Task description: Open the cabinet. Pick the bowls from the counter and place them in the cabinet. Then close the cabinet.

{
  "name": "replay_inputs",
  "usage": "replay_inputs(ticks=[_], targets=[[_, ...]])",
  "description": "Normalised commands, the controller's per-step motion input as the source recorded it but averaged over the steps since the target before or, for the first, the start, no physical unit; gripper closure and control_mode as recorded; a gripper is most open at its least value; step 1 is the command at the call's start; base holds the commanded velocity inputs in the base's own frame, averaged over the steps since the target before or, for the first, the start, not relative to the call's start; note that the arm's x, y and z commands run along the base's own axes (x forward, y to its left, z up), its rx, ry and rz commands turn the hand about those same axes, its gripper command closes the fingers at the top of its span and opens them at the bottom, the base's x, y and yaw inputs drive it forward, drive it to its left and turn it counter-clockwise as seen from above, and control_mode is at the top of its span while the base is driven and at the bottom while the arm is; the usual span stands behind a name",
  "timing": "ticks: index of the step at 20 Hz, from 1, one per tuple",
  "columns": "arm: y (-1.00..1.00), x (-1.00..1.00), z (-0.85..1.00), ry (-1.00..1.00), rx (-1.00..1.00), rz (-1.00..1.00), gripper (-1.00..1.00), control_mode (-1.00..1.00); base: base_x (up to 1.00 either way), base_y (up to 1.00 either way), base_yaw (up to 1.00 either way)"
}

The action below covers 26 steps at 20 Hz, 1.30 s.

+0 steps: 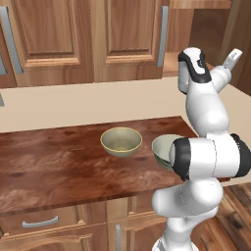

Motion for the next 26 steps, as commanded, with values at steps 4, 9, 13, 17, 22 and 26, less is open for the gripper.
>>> replay_inputs(ticks=[4, 9, 13, 17, 22, 26], targets=[[-0.46, 0.22, 0.0, -0.08, 0.01, -0.12, -1.0, -1.0, 0.0, 0.0, 0.0], [-0.06, 0.02, -0.02, -0.01, 0.0, 0.0, -1.0, -1.0, 0.0, 0.0, 0.0], [0.39, -0.21, 0.05, -0.06, -0.08, 0.02, -1.0, -1.0, 0.0, 0.0, 0.0], [0.99, -0.17, 0.59, -0.04, -0.41, 0.15, -1.0, -1.0, 0.0, 0.0, 0.0], [0.92, -0.41, 0.81, 0.03, -0.46, 0.16, -1.0, -1.0, 0.0, 0.0, 0.0], [0.42, -0.36, 0.52, 0.25, -0.32, 0.04, -1.0, -1.0, 0.0, 0.0, 0.0]])
